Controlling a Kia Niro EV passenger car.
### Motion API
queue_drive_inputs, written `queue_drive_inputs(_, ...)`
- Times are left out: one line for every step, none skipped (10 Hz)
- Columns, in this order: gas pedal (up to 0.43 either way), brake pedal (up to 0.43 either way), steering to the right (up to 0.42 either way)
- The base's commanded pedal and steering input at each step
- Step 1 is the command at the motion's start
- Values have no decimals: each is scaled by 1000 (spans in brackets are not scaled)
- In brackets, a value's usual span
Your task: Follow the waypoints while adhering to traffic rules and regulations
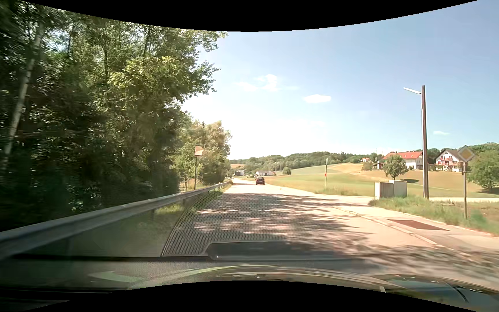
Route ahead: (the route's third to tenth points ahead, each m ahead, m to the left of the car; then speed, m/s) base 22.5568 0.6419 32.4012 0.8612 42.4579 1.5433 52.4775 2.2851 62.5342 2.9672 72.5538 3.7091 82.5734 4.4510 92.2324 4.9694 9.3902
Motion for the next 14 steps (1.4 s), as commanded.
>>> queue_drive_inputs(59, 0, 49)
queue_drive_inputs(59, 0, 51)
queue_drive_inputs(59, 0, 50)
queue_drive_inputs(59, 0, 50)
queue_drive_inputs(47, 0, 48)
queue_drive_inputs(39, 0, 45)
queue_drive_inputs(39, 0, 42)
queue_drive_inputs(39, 0, 36)
queue_drive_inputs(39, 0, 27)
queue_drive_inputs(39, 0, 18)
queue_drive_inputs(28, 0, 9)
queue_drive_inputs(20, 0, 2)
queue_drive_inputs(20, 0, -3)
queue_drive_inputs(8, 0, -8)
